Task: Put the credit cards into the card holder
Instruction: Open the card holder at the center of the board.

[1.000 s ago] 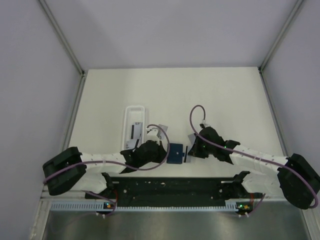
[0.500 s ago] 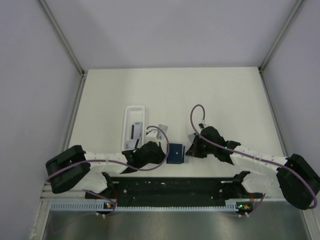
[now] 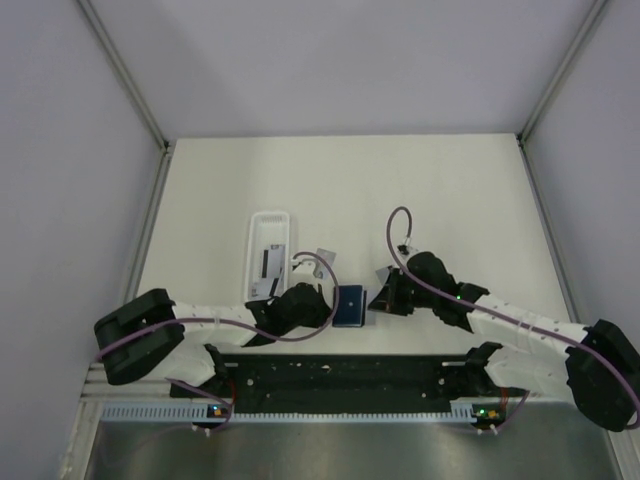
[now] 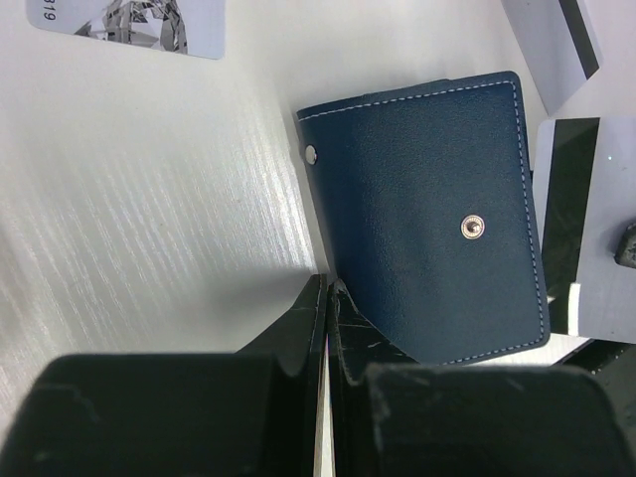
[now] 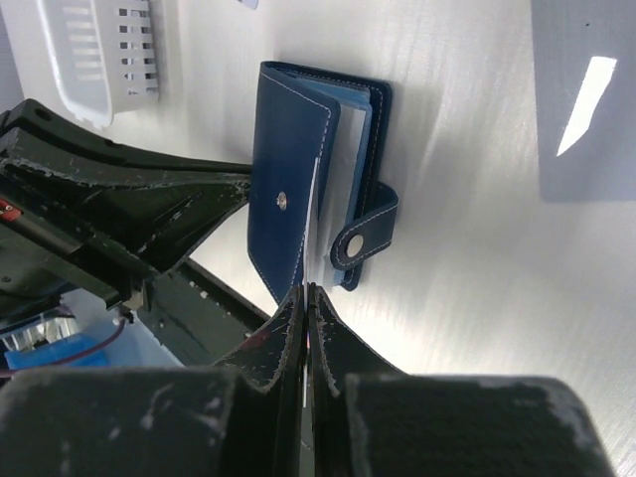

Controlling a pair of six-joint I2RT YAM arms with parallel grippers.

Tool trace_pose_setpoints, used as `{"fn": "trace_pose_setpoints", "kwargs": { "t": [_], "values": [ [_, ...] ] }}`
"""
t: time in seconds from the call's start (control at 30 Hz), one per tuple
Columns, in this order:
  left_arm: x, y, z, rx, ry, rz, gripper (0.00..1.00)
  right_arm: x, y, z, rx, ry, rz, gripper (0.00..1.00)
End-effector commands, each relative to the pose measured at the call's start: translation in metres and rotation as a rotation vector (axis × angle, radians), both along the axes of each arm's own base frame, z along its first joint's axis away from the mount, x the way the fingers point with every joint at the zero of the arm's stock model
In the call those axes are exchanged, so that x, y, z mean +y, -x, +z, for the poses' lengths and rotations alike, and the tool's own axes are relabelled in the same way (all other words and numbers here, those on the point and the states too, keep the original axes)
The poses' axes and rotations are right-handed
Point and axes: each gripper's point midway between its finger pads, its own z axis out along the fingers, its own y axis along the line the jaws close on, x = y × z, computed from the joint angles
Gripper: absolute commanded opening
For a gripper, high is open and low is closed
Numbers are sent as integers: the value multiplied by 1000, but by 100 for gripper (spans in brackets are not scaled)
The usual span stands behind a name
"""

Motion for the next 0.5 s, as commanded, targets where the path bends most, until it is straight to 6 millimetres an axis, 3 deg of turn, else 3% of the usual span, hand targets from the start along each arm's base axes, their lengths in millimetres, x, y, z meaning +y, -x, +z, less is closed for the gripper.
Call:
{"fn": "trace_pose_setpoints", "kwargs": {
  "t": [0.0,0.23,0.47],
  "values": [
    [-3,-2,-1,-2,-2,-6,0,20,-5,35,-52,-129,55,0],
    [-10,0,-1,-1,24,-43,0,42,-8,54,-68,-238,110,0],
    [-28,4,1,-3,79,-118,0,53,-11,53,-55,-264,137,0]
  ]
}}
